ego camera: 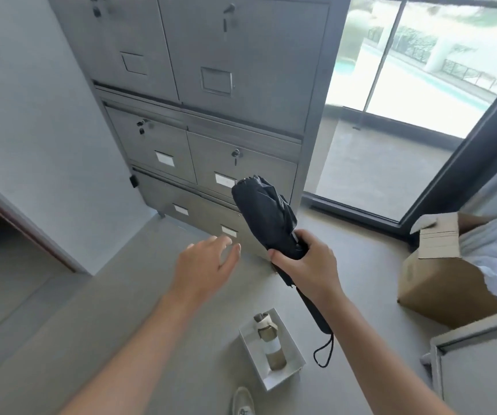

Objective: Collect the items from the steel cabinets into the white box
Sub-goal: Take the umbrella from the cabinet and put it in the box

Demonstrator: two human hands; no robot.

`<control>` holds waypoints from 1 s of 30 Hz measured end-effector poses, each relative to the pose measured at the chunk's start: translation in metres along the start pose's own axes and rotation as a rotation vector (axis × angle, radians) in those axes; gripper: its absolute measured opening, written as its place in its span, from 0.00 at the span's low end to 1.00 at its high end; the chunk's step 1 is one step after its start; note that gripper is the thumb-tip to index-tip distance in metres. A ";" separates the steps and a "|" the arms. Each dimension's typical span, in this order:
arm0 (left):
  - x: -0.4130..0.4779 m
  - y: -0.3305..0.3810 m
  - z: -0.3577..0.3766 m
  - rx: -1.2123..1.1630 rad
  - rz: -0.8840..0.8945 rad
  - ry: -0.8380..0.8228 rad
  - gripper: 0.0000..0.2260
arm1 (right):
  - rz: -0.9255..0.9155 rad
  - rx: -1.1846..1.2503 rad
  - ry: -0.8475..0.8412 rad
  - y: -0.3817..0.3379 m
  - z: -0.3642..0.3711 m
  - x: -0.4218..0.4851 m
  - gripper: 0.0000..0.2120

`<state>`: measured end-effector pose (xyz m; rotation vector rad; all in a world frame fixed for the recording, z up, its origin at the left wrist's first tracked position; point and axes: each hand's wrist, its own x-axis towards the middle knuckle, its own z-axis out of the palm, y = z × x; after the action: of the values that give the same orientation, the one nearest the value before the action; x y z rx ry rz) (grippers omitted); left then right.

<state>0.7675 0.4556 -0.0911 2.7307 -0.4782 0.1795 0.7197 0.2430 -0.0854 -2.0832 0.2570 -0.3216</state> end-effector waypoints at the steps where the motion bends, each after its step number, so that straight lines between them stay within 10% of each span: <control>1: 0.014 -0.006 0.007 0.003 -0.007 -0.013 0.23 | 0.015 -0.007 -0.007 0.005 0.006 0.016 0.13; 17: 0.074 -0.043 0.068 -0.021 -0.239 -0.022 0.26 | 0.035 -0.001 -0.226 0.062 0.068 0.139 0.11; 30: -0.015 -0.073 0.184 -0.078 -0.257 -0.236 0.25 | 0.265 -0.010 -0.329 0.165 0.127 0.054 0.13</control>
<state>0.7907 0.4560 -0.2883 2.7160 -0.1862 -0.2244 0.8036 0.2454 -0.2836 -2.0434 0.3304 0.1818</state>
